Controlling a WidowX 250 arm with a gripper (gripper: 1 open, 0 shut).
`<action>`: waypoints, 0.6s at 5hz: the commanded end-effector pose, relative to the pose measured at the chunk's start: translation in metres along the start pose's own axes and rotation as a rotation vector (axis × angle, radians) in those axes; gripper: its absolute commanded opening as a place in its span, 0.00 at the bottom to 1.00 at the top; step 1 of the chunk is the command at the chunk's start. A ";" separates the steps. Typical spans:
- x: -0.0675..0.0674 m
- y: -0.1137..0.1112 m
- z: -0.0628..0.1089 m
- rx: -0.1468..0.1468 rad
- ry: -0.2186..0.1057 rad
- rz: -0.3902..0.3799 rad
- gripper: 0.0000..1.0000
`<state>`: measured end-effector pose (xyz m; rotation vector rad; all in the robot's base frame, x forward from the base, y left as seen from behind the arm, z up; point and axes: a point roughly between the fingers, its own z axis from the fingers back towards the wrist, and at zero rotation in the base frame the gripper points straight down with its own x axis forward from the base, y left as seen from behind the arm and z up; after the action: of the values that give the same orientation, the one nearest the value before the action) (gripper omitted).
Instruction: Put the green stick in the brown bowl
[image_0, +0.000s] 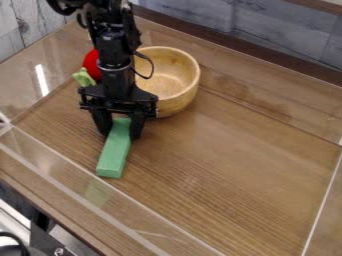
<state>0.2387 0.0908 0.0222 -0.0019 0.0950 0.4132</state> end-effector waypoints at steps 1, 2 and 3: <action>0.005 0.005 0.017 -0.004 -0.041 -0.001 0.00; 0.003 0.008 0.030 -0.012 -0.043 0.005 0.00; 0.009 0.009 0.035 -0.027 -0.052 0.037 0.00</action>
<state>0.2368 0.0959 0.0413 -0.0255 0.1023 0.4390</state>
